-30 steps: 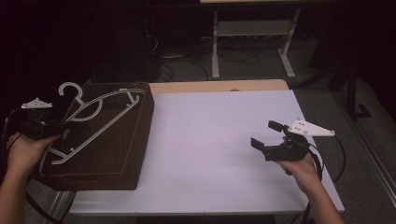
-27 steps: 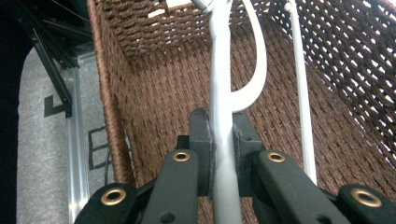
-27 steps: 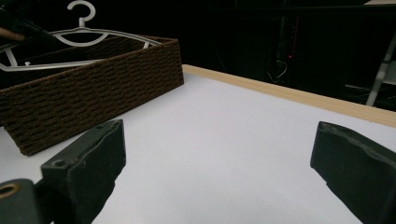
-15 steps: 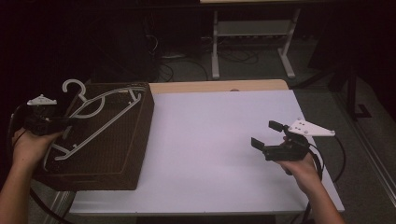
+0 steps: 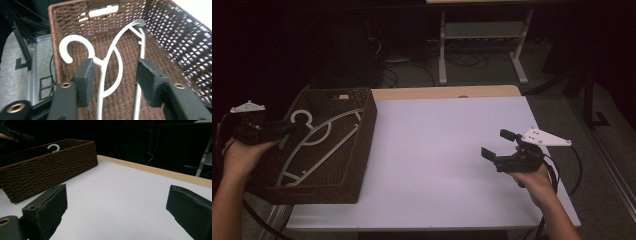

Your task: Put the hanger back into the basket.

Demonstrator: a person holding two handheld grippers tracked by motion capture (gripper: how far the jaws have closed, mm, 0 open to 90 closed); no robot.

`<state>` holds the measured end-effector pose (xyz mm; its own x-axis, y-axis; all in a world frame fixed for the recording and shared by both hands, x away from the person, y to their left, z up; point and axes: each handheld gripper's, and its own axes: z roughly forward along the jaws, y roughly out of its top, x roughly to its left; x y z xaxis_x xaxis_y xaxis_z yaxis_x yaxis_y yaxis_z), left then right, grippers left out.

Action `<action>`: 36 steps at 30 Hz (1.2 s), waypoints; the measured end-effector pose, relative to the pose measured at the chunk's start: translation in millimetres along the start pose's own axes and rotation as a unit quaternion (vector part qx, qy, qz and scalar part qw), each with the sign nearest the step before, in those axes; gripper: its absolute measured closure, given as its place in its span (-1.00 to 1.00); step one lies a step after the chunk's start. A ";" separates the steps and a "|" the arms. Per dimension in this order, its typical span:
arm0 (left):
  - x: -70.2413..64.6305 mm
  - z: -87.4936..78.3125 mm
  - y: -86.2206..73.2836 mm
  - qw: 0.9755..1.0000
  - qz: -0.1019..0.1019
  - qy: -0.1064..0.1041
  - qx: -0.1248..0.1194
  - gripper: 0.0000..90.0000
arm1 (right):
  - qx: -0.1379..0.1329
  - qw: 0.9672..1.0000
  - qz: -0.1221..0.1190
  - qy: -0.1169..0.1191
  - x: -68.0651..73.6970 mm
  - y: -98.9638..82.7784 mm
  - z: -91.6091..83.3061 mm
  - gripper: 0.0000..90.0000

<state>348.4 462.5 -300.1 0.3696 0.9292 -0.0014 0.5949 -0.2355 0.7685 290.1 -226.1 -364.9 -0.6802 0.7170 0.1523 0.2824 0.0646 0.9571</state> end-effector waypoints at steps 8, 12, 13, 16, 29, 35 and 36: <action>-26.6 -10.8 10.5 0.998 -0.013 -0.041 -0.044 -0.35 | -0.002 1.000 0.000 0.003 -0.1 0.7 -0.5 -0.94; -43.9 -13.3 14.2 0.996 -0.008 -0.064 -0.056 -0.45 | -0.003 1.000 -0.001 0.003 -0.3 1.5 -0.7 -0.94; -48.4 -14.2 15.1 0.996 -0.008 -0.069 -0.060 -0.48 | -0.003 1.000 -0.001 0.004 -0.2 1.9 -0.7 -0.94; -61.4 -17.8 17.4 0.993 -0.005 -0.081 -0.081 -0.57 | -0.004 1.000 -0.002 0.006 0.8 3.7 0.5 -0.94; -119.6 -21.0 26.4 0.981 0.020 -0.137 -0.138 -0.70 | -0.008 1.000 -0.005 0.011 3.9 10.7 -1.1 -0.94; -146.7 -15.4 27.3 0.973 0.035 -0.167 -0.157 -0.71 | -0.012 1.000 -0.010 0.013 5.0 15.6 -1.4 -0.94; -151.5 -14.2 27.0 0.971 0.036 -0.172 -0.162 -0.71 | -0.011 1.000 -0.009 0.014 5.4 16.4 -1.6 -0.94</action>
<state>298.4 319.4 -270.0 0.6511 0.7507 -0.1116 0.3245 -0.1425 0.9351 290.0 -222.2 -348.0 -0.7040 0.6961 0.1407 0.2546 0.0625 0.9650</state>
